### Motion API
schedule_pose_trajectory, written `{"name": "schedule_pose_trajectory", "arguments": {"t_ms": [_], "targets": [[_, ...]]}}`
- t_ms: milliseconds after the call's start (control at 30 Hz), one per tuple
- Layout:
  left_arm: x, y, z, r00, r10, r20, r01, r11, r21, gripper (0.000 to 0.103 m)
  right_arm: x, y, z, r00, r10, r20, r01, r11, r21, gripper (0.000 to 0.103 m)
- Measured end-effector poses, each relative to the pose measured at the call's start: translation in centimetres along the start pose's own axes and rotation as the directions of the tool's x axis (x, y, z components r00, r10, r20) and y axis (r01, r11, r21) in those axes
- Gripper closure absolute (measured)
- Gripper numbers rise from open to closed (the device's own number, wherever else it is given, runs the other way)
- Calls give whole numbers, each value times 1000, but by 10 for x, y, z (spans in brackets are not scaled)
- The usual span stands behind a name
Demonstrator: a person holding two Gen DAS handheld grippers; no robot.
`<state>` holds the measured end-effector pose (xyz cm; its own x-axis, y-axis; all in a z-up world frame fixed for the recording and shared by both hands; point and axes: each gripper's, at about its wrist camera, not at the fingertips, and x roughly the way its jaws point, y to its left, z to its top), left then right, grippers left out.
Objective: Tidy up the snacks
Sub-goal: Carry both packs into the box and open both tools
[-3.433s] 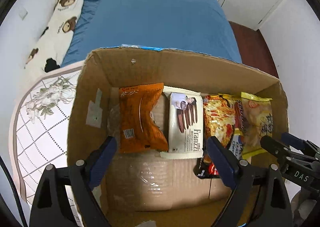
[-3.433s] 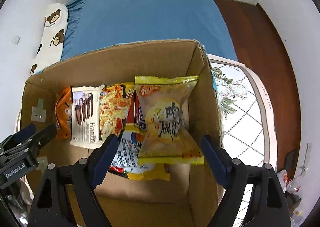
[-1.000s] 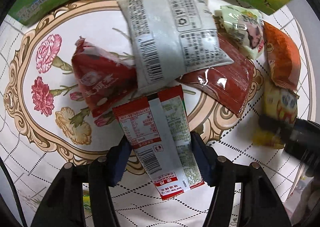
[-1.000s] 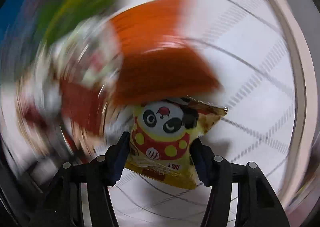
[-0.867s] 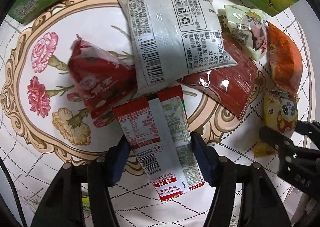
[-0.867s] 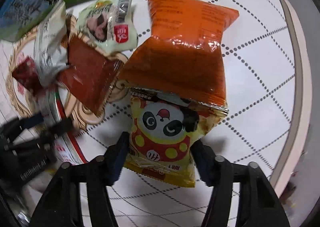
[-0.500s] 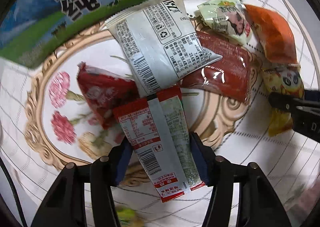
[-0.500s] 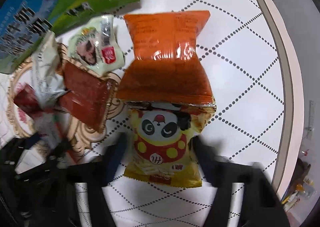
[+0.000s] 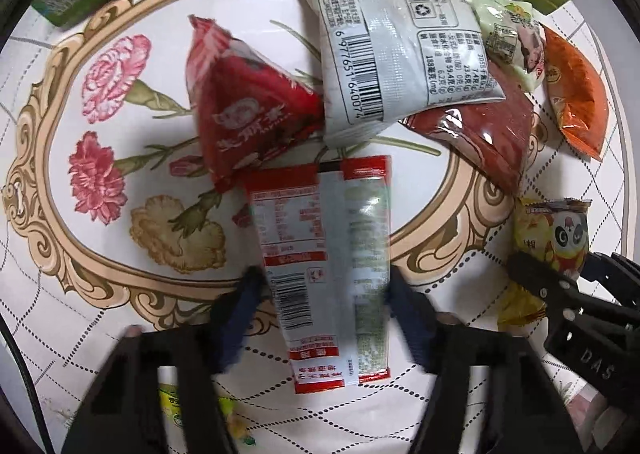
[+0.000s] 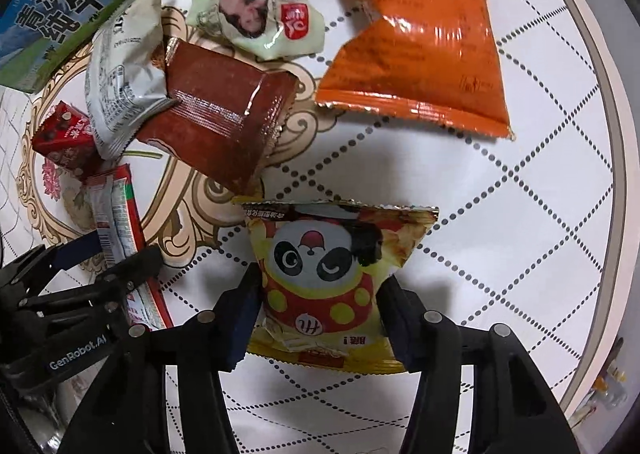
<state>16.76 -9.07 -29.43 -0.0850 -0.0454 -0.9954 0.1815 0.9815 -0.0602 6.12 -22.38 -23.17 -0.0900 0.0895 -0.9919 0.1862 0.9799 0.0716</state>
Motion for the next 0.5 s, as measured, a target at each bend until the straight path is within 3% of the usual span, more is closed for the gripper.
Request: {"name": "schedule_pose_trajectory", "arguments": {"t_ms": [200, 333, 500], "targets": [[-33, -18, -24, 997, 40, 62, -42, 999, 25, 59, -9, -18, -10, 999, 6, 35, -7, 1000, 17, 55], [-60, -20, -29, 996, 19, 91, -21, 999, 27, 60, -24, -13, -15, 997, 50, 56, -50, 999, -4, 57], [-117, -18, -35, 987, -63, 147, 58, 998, 34, 60, -65, -8, -23, 982, 157, 105, -154, 988, -29, 57]]}}
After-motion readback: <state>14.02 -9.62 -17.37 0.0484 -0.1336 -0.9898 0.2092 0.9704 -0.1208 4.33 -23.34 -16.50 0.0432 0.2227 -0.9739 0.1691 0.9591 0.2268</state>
